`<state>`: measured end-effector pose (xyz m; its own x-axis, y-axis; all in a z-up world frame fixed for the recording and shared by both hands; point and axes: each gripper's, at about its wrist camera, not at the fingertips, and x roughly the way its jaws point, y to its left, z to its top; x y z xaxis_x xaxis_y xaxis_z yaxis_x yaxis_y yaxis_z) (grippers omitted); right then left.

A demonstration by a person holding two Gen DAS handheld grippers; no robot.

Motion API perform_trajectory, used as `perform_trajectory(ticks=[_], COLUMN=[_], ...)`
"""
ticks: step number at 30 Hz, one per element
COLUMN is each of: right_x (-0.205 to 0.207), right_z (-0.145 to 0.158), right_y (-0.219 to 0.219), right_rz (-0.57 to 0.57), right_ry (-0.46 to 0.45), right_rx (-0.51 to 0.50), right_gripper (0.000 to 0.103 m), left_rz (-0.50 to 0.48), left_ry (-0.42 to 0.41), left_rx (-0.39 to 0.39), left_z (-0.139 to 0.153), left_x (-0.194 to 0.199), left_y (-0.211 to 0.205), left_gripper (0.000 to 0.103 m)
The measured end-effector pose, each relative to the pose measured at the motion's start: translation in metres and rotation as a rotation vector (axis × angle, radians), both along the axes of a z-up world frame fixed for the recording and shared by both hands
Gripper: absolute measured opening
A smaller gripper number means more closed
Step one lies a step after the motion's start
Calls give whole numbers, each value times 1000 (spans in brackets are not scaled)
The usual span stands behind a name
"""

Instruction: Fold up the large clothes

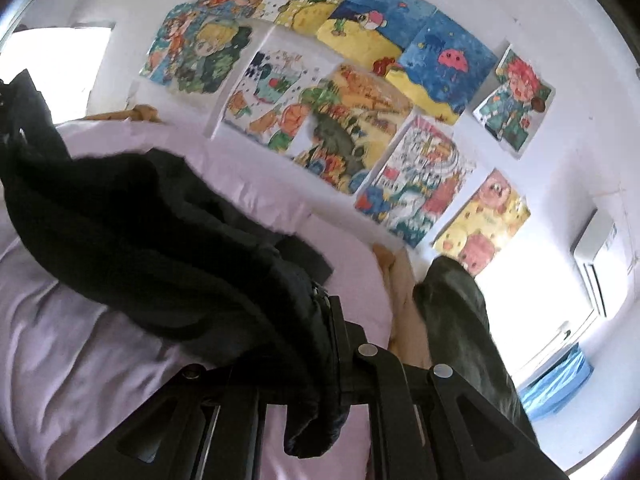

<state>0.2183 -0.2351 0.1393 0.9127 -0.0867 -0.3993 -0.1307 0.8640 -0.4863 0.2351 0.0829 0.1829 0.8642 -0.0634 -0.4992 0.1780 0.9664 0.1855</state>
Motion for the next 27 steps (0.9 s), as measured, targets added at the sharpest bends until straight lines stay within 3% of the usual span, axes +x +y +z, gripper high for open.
perform_trajectory(ticks=[9,16,20,24,27], right_x=[99,168,203,231,245], right_z=[-11,-33,-44,-67,-80], right_y=[-9,-11,-15,-15,-13], right_rz=[-58,-85,-98,-104,-98], right_ry=[-24,-12,2,45,68], right_rx=[75,43,55,40,27], right_gripper=[9,9,9,10,10], left_rz=[56,82,94,112,115], left_ry=[-38,-70,-121,-30,20], left_rx=[35,7,28,-50,-62], left_z=[-6,-32,-56,-80,-92], left_x=[109,182,214,247,263], left_y=[-13,-18,-26,-20,-16], left_gripper=[10,10,10,10,10])
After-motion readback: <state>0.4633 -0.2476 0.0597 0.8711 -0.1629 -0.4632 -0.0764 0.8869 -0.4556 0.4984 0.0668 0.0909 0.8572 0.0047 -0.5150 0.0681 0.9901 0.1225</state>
